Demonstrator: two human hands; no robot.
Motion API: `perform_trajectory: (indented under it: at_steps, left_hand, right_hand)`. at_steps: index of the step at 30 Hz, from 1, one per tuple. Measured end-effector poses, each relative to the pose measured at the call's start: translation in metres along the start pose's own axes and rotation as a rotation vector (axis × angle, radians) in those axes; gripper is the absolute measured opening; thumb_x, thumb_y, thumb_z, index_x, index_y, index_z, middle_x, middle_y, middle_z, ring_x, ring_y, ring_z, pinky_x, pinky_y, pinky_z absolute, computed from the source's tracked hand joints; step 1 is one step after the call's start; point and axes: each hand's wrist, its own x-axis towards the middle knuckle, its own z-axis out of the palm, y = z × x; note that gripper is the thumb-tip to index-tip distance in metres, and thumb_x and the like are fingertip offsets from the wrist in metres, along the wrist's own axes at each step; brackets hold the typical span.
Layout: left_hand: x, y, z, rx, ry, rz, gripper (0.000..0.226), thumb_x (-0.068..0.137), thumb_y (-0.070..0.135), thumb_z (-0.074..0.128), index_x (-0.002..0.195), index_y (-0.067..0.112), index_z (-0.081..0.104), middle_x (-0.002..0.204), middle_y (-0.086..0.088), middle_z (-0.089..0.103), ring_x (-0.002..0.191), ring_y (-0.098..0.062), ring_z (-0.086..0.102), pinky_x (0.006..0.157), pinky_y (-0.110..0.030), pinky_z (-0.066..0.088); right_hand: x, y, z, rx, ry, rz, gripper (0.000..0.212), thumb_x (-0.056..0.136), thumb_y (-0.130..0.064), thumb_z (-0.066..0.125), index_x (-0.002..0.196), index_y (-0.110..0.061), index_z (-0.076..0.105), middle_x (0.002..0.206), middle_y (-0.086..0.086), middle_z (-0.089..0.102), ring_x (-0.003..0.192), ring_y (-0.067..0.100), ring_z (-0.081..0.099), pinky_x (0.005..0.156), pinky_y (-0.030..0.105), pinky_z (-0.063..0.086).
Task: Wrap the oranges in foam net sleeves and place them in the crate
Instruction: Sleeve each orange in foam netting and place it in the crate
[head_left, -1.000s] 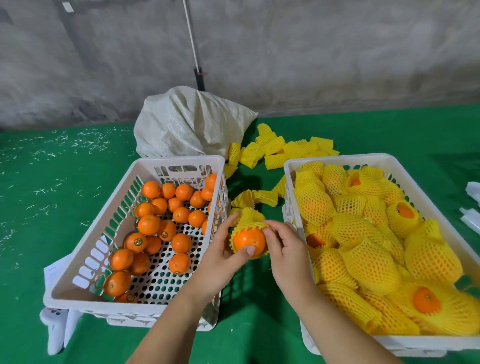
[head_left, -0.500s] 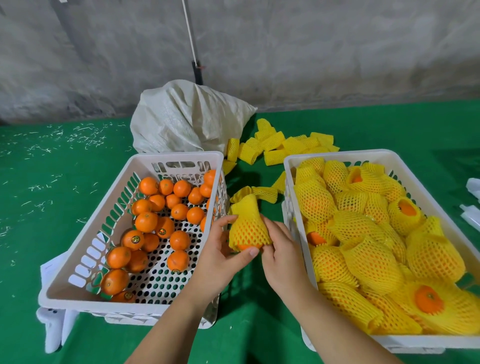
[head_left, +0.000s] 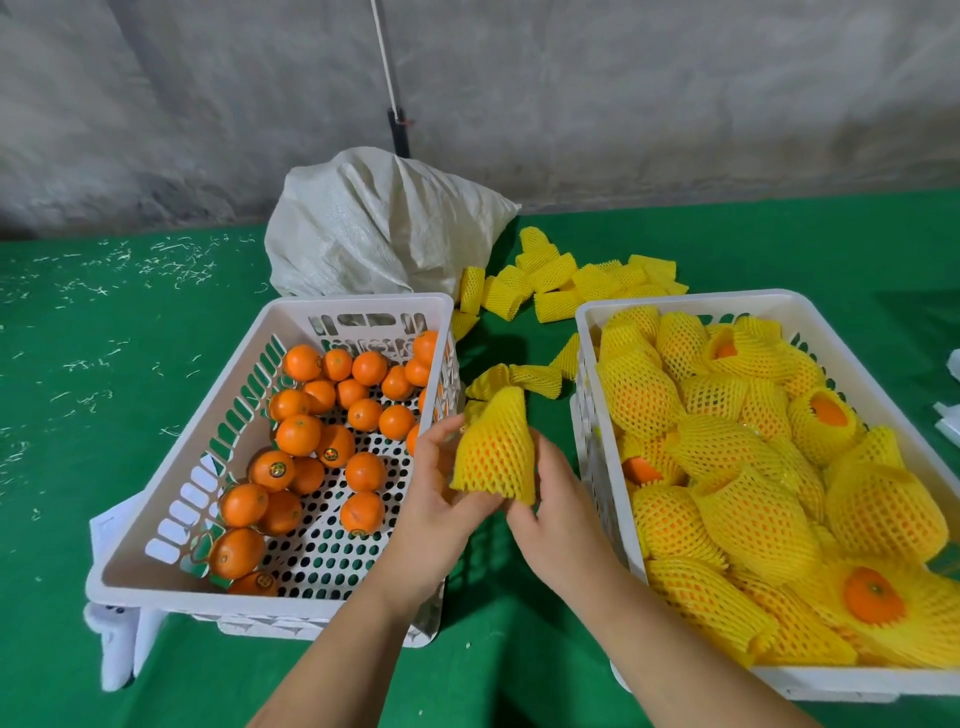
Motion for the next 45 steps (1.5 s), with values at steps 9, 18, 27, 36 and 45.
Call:
perform_trajectory:
  at_steps: [9,18,27,36,45]
  left_hand:
    - [0.002,-0.01,0.012,0.28,0.095,0.123,0.069,0.094,0.011,0.073,0.152,0.034,0.043,0.136,0.028,0.056,0.123,-0.002,0.059,0.093,-0.01,0.046]
    - [-0.002,-0.009,0.033,-0.029,0.224,0.01,0.071,0.089,0.018,0.079,0.149,0.022,0.041,0.131,0.015,0.067,0.124,-0.008,0.064,0.097,-0.019,0.052]
    - [0.008,0.004,0.034,-0.215,0.353,0.003,0.045,0.102,-0.003,0.058,0.143,0.016,0.051,0.125,-0.015,0.069,0.108,-0.027,0.071,0.079,-0.028,0.06]
    - [0.013,0.024,0.052,-0.271,0.413,0.099,0.047,0.099,0.014,0.071,0.142,0.015,0.053,0.129,-0.013,0.07,0.116,-0.032,0.07,0.083,-0.033,0.061]
    - [-0.006,0.0,0.081,0.275,-0.242,0.198,0.072,0.098,0.035,0.066,0.157,0.047,0.027,0.15,0.032,0.047,0.139,0.001,0.051,0.102,-0.011,0.046]
  right_hand:
    - [-0.003,0.002,0.0,-0.164,0.034,-0.061,0.065,0.106,-0.014,0.047,0.164,-0.025,0.018,0.14,0.004,0.049,0.116,0.02,0.056,0.085,0.026,0.046]
    - [0.004,0.001,-0.002,-0.033,0.121,-0.026,0.054,0.106,-0.024,0.051,0.157,-0.028,0.037,0.142,-0.004,0.059,0.121,0.013,0.061,0.093,0.014,0.046]
    - [-0.004,-0.003,-0.004,-0.107,0.313,-0.252,0.043,0.103,-0.016,0.051,0.145,-0.008,0.055,0.102,0.002,0.068,0.083,-0.002,0.055,0.072,0.012,0.045]
    - [-0.004,-0.011,-0.019,0.292,0.341,-0.259,0.043,0.099,-0.027,0.057,0.137,-0.008,0.062,0.13,-0.005,0.058,0.115,0.01,0.061,0.085,0.019,0.053]
    - [-0.014,-0.013,-0.065,0.541,0.326,0.188,0.072,0.081,-0.034,0.083,0.139,-0.054,0.046,0.136,-0.016,0.057,0.121,0.004,0.06,0.096,0.029,0.057]
